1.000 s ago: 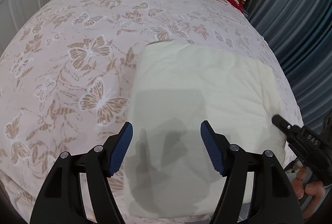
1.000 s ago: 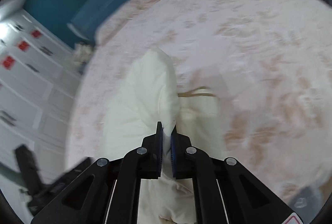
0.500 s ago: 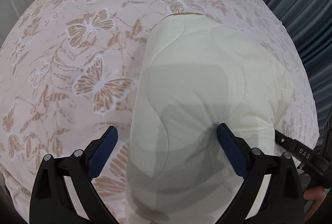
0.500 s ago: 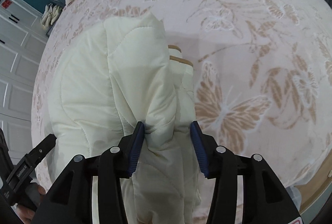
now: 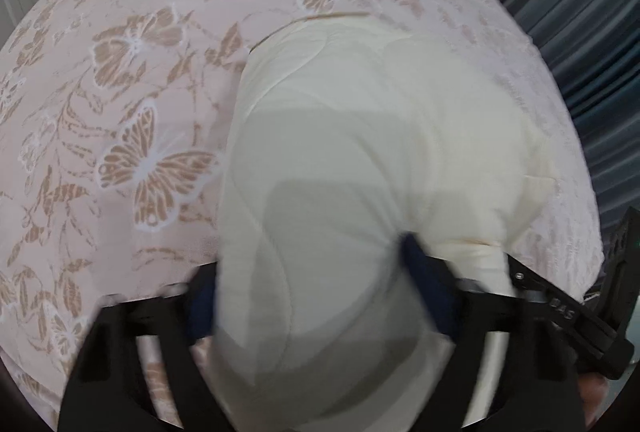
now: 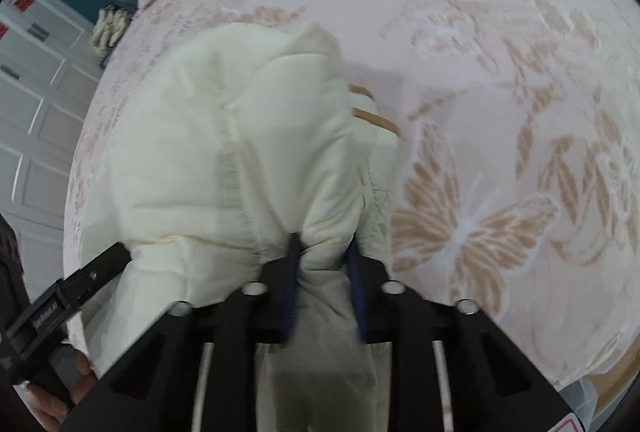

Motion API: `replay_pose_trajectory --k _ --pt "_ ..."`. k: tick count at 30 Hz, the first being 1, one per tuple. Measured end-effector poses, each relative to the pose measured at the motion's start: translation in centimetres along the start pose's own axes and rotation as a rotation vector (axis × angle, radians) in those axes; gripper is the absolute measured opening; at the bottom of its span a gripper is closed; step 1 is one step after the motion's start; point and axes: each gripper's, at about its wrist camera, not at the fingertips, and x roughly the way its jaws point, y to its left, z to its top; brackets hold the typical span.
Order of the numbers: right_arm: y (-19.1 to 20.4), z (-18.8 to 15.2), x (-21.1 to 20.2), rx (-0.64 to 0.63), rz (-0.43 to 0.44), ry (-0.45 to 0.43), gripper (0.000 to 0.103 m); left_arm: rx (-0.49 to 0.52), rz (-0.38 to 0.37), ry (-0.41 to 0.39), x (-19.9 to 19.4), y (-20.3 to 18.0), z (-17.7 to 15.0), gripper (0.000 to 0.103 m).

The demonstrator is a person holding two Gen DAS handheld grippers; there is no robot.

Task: Fold large clothes

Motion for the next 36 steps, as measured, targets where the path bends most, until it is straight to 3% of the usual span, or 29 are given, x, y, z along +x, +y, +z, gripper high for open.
replay_pose_trajectory --k 1,3,5,8,11,14,16,21,24,28,32,36 --pt "0.8 -0.1 -0.5 -0.022 0.015 -0.014 0.013 0.016 -0.015 -0.014 -1.0 0.0 -0.1 0.047" --pt "2.2 -0.2 -1.5 -0.049 0.052 -0.034 0.011 0.023 -0.037 -0.039 -3.0 0.3 -0.3 0.036" --pt "4.6 -0.5 -3.1 -0.089 0.102 -0.063 0.010 0.017 -0.056 -0.074 -5.9 1.2 -0.6 0.034" --pt "8.1 -1.4 -4.5 -0.153 0.136 -0.096 0.009 0.042 0.020 -0.146 -9.9 2.5 -0.9 0.034" --pt "10.1 -2.4 -2.6 -0.186 0.113 -0.061 0.009 0.027 0.081 -0.139 -10.5 4.9 -0.9 0.038" --pt "10.2 -3.3 1.4 -0.181 0.036 0.003 0.011 0.012 0.133 -0.053 -6.5 7.1 -1.4 0.048" --pt "10.6 -3.7 2.5 -0.217 0.005 0.005 0.015 0.012 0.192 -0.041 -3.9 8.3 -2.2 0.058" --pt "10.3 -3.4 -0.5 -0.188 -0.028 0.022 0.030 0.016 0.225 -0.058 -5.6 8.1 -2.4 0.064" --pt "9.7 -3.2 -3.4 -0.141 -0.026 -0.010 0.030 0.016 0.257 -0.097 -7.9 7.9 -1.9 0.066" --pt "11.4 -1.9 -6.0 -0.179 -0.033 -0.061 0.031 0.049 0.277 -0.163 -10.2 6.4 0.5 0.074" --pt "13.9 0.6 -5.3 -0.222 -0.028 -0.078 0.037 0.060 0.312 -0.175 -9.8 5.3 3.6 0.074" --pt "15.0 2.6 -2.9 -0.201 -0.035 -0.046 0.037 0.060 0.357 -0.134 -7.5 5.1 5.6 0.074"
